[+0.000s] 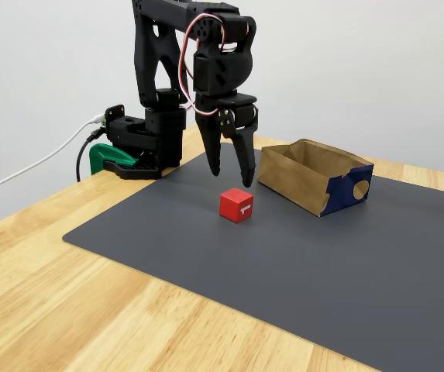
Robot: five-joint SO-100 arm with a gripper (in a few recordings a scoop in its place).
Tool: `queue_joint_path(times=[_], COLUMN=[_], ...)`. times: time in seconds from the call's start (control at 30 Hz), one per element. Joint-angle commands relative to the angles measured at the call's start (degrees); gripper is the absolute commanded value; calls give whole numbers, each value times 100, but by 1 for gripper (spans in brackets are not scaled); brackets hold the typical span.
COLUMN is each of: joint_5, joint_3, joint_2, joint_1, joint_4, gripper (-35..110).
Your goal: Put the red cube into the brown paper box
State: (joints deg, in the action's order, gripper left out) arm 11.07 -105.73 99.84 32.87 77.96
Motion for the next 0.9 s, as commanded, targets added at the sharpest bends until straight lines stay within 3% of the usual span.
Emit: queue_joint_path(times=[0.0,0.73,0.87], joint_5=[211,1063,1028], joint_3=[-97,-26,9], joint_2=[-88,-1187,-1204], joint_1=[149,-272,-281], joint_4=[-264,-677,-677], gripper=[31,32,12])
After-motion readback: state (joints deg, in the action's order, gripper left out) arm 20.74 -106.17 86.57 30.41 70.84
